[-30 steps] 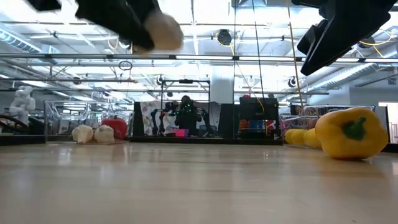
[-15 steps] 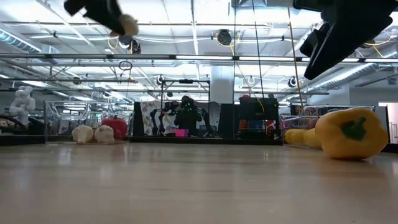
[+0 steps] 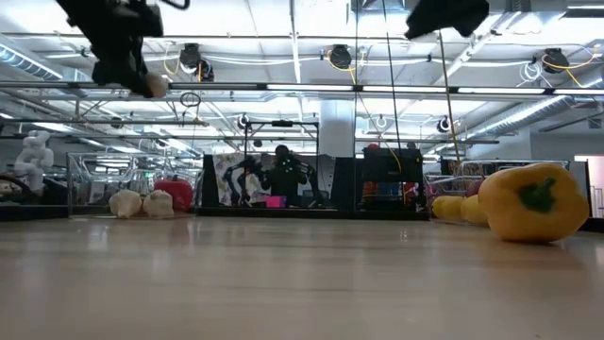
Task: Sort produce into baskets
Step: Put the white garlic into the left transparent bin, then put the yellow bell pepper into the left transparent bin
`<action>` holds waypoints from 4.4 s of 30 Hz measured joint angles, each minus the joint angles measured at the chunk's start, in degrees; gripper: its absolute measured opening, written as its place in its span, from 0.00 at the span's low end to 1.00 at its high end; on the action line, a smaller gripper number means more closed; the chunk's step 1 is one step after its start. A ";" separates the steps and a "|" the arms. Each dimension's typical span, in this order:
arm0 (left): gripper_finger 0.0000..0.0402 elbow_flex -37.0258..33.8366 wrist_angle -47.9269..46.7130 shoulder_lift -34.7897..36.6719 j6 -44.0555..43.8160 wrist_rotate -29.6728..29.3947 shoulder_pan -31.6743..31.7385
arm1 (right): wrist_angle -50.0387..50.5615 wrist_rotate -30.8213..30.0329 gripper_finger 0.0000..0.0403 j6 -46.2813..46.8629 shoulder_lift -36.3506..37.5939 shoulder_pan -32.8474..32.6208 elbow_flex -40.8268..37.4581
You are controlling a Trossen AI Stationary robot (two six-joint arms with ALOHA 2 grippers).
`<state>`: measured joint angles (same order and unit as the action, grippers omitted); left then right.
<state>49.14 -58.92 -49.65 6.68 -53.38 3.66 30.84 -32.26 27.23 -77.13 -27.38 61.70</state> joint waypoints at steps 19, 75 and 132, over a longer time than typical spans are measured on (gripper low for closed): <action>0.52 -7.71 19.18 -10.22 7.27 4.00 16.55 | -3.89 -1.93 0.26 -6.93 0.01 1.17 1.78; 0.62 -1.37 37.82 -6.12 -13.79 42.66 5.57 | 25.97 4.93 0.27 8.12 -19.49 -17.35 1.02; 0.62 -1.39 36.94 -6.14 -13.73 42.64 5.57 | 29.63 -0.19 0.11 -11.24 -25.35 -13.46 1.04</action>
<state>47.75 -21.98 -55.79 -7.05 -10.75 9.23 60.48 -32.45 15.99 -102.48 -40.84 62.74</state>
